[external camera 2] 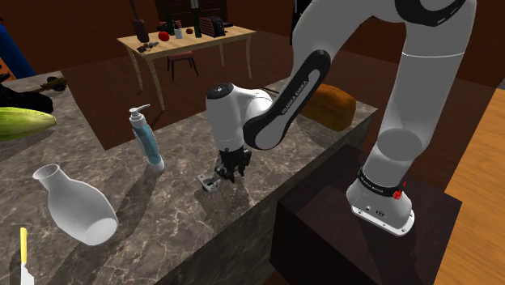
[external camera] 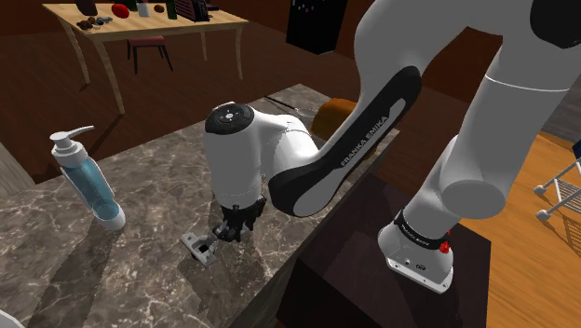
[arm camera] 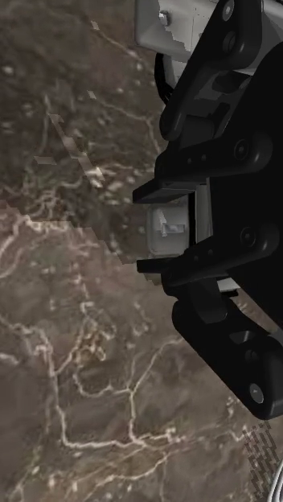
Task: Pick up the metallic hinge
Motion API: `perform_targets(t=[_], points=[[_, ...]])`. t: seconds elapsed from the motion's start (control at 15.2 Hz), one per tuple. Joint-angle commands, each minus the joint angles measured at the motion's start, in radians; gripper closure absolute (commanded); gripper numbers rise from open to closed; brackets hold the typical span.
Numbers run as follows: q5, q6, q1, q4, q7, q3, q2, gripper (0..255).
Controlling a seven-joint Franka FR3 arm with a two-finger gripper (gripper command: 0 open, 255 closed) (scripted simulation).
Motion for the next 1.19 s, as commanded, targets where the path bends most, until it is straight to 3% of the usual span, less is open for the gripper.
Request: perform_targets(t=[0.0, 0.2, 1.12], points=[[-0.001, -0.003, -0.002, -0.006, 0.000, -0.003, 0.002, 255], [-0.002, -0.007, -0.001, 0.000, 0.000, -0.003, 0.005, 255], [0.199, -0.172, -0.031, 0.037, -0.152, 0.039, -0.184, 255]])
